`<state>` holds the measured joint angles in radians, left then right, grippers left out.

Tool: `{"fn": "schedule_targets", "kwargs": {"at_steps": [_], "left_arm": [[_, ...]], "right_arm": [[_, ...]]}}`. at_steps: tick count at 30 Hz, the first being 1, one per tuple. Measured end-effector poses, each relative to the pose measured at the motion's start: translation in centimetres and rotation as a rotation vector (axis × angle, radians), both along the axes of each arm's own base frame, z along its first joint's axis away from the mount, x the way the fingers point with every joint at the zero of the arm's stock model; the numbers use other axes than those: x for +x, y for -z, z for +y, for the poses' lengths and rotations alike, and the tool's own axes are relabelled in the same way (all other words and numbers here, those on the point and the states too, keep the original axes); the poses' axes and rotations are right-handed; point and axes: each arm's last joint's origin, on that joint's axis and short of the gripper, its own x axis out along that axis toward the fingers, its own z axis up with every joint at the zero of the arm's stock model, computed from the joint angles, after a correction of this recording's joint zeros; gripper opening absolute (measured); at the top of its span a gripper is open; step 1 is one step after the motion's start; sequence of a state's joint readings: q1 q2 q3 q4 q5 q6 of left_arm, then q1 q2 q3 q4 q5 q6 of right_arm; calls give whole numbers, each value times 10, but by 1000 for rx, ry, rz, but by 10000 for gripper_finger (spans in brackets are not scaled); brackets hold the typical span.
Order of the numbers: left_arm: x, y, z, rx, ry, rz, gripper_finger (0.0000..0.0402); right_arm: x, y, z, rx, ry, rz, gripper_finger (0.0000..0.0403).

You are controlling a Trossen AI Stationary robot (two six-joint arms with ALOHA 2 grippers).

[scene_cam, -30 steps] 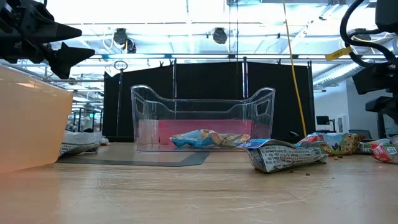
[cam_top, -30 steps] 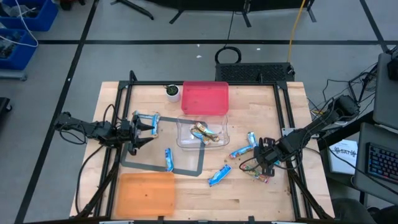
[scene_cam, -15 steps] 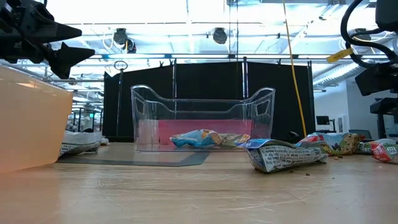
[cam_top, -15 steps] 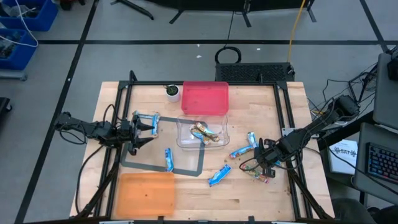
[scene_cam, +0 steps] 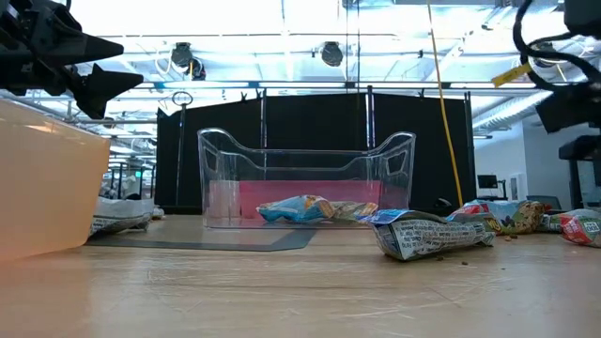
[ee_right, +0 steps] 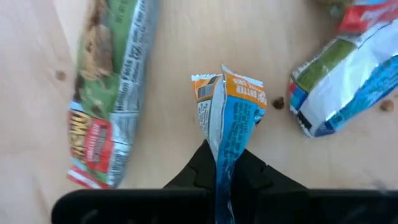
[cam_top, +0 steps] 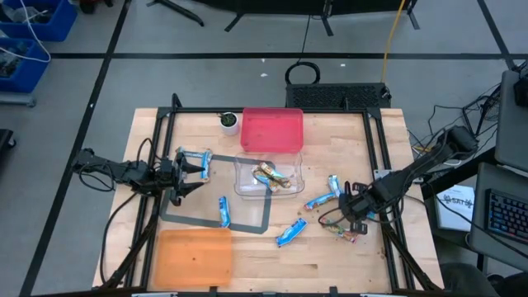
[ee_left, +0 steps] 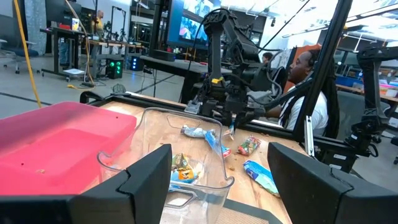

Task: Pick and place Granola Bars by type
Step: Put the right yellow granola bar into the transparent bin

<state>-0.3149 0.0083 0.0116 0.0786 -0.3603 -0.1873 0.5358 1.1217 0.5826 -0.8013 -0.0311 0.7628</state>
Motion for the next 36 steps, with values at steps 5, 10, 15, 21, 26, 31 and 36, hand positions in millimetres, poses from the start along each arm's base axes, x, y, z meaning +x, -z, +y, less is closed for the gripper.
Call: {"fn": "schedule_targets", "kwargs": {"at_steps": [5, 10, 15, 21, 26, 31, 36], "left_arm": [[0, 0, 0, 0, 0, 0, 269], [0, 0, 0, 0, 0, 0, 269], [0, 0, 0, 0, 0, 0, 269], [0, 0, 0, 0, 0, 0, 269], [0, 0, 0, 0, 0, 0, 269], [0, 0, 0, 0, 0, 0, 269], [0, 0, 0, 0, 0, 0, 269]], "right_arm": [[2, -22, 1, 4, 19, -1, 11], [7, -51, 4, 14, 41, -19, 11], [12, -82, 6, -2, 77, -61, 11], [17, -114, 4, -30, 121, -150, 11], [25, -138, 2, -53, 111, -266, 11], [30, -156, -3, -86, 96, -349, 10], [38, -169, -9, -112, 85, -451, 10]]}}
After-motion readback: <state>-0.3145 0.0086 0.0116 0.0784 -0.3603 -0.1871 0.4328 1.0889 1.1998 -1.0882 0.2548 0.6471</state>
